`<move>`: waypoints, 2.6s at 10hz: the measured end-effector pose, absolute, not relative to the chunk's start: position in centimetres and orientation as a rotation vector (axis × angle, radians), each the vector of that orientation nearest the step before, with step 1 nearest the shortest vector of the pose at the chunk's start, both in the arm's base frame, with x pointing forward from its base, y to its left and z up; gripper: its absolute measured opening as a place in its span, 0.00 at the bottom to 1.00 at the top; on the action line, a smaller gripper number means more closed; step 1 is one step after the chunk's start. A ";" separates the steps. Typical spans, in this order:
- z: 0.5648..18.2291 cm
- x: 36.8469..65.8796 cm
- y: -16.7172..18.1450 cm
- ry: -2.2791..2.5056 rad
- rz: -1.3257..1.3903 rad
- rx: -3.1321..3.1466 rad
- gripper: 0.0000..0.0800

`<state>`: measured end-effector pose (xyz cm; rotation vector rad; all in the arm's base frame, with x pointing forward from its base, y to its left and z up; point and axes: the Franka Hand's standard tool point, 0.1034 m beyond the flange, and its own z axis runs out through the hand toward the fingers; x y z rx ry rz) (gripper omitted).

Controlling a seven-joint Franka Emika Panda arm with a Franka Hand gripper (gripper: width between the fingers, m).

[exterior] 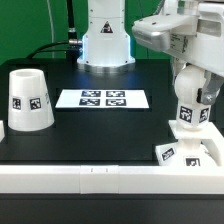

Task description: Assemble lamp

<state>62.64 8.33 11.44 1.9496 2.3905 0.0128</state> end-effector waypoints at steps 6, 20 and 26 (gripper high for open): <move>11.4 62.5 7.3 1.919 0.007 2.446 0.72; 11.4 62.7 8.6 0.475 0.023 3.091 0.72; 11.2 62.4 8.4 -0.462 0.010 3.125 0.72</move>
Offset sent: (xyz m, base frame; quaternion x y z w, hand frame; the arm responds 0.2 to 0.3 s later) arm -0.0005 -0.0007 -0.0008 0.0215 0.0283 0.2603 0.9649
